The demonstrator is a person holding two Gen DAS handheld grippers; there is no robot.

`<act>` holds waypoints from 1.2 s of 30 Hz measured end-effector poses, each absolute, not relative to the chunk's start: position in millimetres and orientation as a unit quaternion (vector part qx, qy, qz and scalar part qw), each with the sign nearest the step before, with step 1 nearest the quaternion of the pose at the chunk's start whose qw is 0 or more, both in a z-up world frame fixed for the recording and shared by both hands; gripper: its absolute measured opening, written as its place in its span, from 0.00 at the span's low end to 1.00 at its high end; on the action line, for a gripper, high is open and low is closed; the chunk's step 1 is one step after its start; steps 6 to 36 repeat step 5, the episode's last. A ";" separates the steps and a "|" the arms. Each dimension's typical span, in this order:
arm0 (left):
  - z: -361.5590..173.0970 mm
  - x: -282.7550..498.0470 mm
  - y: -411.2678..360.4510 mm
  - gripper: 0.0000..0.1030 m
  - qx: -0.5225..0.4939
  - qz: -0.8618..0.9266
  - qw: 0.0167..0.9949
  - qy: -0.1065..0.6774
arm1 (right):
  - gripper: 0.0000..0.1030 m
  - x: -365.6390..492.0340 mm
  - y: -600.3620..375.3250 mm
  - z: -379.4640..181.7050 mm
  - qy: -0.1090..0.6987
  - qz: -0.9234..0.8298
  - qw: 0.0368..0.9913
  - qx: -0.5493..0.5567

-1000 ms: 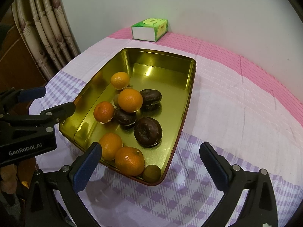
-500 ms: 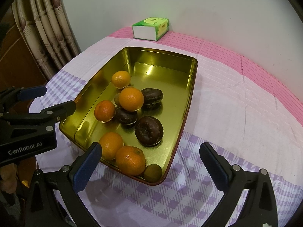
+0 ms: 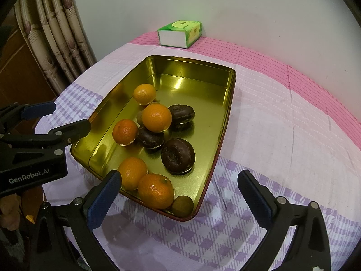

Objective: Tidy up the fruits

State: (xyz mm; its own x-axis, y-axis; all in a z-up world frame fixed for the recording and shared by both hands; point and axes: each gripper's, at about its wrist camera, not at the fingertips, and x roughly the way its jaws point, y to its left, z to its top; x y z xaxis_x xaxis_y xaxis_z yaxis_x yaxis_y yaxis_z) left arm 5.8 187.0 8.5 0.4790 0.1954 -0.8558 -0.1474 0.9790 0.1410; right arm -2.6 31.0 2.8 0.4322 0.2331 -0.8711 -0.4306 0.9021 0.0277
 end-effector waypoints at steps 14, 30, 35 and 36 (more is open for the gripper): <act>9.1 6.2 187.3 0.79 0.024 0.099 0.860 0.500 | 0.99 -2.7 31.3 2.8 0.495 0.198 0.840 -0.100; 9.1 6.2 187.3 0.79 0.024 0.099 0.860 0.500 | 0.99 -2.7 31.3 2.8 0.495 0.198 0.840 -0.100; 9.1 6.2 187.3 0.79 0.024 0.099 0.860 0.500 | 0.99 -2.7 31.3 2.8 0.495 0.198 0.840 -0.100; 9.1 6.2 187.3 0.79 0.024 0.099 0.860 0.500 | 0.99 -2.7 31.3 2.8 0.495 0.198 0.840 -0.100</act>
